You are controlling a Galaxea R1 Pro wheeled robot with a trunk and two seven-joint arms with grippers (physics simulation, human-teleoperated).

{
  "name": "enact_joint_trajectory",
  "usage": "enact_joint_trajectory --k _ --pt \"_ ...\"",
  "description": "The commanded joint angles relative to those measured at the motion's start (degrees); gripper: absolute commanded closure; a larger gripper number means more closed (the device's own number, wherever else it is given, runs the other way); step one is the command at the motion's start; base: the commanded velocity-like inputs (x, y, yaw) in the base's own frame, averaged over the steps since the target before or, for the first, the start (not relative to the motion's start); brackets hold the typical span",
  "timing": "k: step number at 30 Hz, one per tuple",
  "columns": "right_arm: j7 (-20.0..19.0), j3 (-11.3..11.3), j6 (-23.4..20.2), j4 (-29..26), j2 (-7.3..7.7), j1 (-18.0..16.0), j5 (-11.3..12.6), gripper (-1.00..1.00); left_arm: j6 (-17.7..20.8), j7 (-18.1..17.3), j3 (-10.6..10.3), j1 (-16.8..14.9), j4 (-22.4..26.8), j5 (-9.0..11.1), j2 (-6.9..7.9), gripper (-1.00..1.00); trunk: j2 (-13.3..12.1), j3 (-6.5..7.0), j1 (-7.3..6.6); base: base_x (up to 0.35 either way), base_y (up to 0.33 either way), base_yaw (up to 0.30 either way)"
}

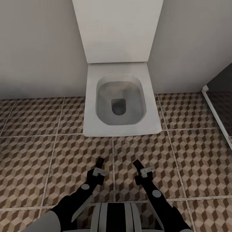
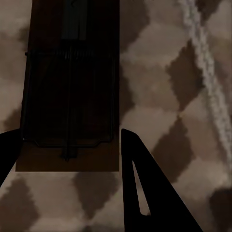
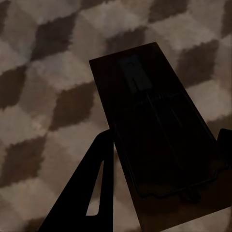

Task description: Take the four mousetraps from the cabinet in the bathroom and place them on the bathroom floor. Make sure all four end up on the same floor surface, and ensure that at least two of them are either under or directly next to the same bathroom sink.

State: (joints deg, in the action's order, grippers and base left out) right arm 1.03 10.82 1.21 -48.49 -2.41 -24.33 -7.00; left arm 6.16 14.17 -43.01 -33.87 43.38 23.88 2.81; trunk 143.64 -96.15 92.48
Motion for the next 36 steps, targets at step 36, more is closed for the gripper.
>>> enact_joint_trajectory --k 36 --pt "0.1 0.0 0.1 0.0 0.04 0.0 -0.6 1.0 0.1 0.4 -1.2 -0.1 -4.9 0.2 -1.76 1.0 0.0 -0.03 -0.01 0.052 0.0 0.0"
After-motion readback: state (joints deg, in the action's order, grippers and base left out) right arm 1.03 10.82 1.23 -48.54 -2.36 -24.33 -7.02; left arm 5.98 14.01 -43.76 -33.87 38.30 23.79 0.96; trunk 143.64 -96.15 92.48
